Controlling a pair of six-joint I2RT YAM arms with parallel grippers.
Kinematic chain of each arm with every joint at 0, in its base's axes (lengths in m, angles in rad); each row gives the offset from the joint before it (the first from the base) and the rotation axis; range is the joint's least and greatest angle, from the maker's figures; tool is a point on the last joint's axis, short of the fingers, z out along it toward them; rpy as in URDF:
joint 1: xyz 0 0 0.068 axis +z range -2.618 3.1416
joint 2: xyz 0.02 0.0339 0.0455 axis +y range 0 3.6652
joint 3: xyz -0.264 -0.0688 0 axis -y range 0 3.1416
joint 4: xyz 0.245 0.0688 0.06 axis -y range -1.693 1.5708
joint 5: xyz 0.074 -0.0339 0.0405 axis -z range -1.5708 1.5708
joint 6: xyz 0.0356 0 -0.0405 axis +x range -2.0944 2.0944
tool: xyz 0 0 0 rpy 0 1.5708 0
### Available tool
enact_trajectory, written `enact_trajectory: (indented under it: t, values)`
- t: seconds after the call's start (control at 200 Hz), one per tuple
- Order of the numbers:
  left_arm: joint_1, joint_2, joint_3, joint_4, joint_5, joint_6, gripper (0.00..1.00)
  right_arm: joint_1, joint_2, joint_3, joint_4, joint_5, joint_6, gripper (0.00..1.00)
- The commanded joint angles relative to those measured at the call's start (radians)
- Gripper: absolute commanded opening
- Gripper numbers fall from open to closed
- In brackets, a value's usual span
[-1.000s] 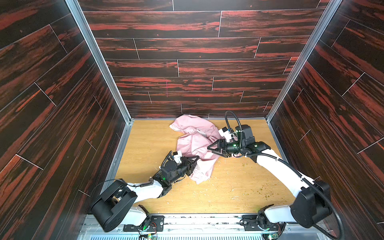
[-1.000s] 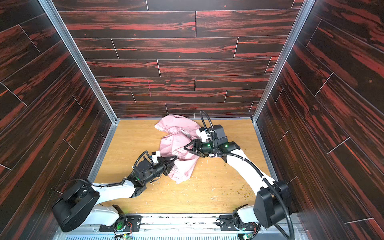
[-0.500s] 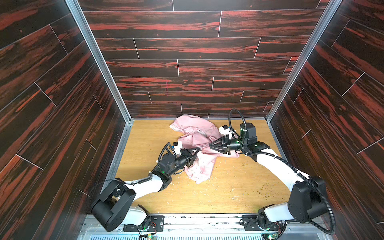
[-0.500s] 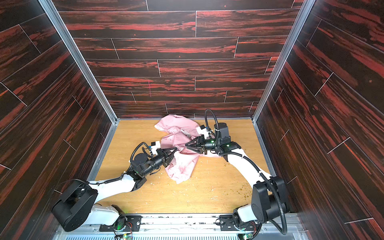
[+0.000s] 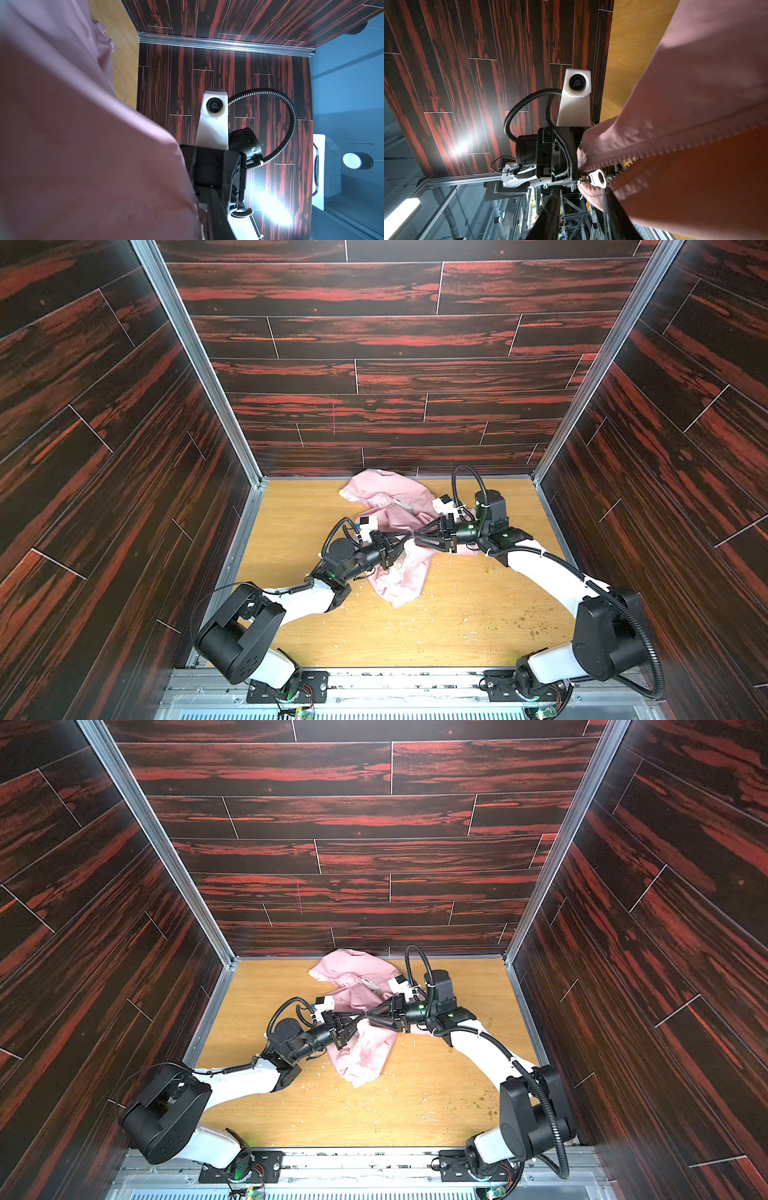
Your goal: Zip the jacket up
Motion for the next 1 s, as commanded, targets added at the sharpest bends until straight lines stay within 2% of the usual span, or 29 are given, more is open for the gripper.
enact_trajectory:
  t: [0.0,0.381,0.741,0.892,0.997]
  values:
    - [0.003,-0.007,0.02,0.08,0.029,-0.019,0.0,-0.005,0.029,-0.007,0.034,0.013,0.013,0.37]
    - [0.003,-0.012,0.027,0.077,0.041,-0.028,0.0,-0.007,0.041,-0.014,0.064,0.018,0.027,0.37]
    - [0.002,-0.001,0.024,0.105,0.035,-0.042,0.0,-0.006,0.052,-0.027,0.095,0.004,0.046,0.28]
    - [0.001,0.001,0.027,0.107,0.035,-0.044,0.0,-0.007,0.059,-0.044,0.161,-0.012,0.093,0.2]
    - [0.0,0.003,0.025,0.105,0.037,-0.045,0.0,-0.006,0.061,-0.045,0.19,-0.017,0.109,0.19]
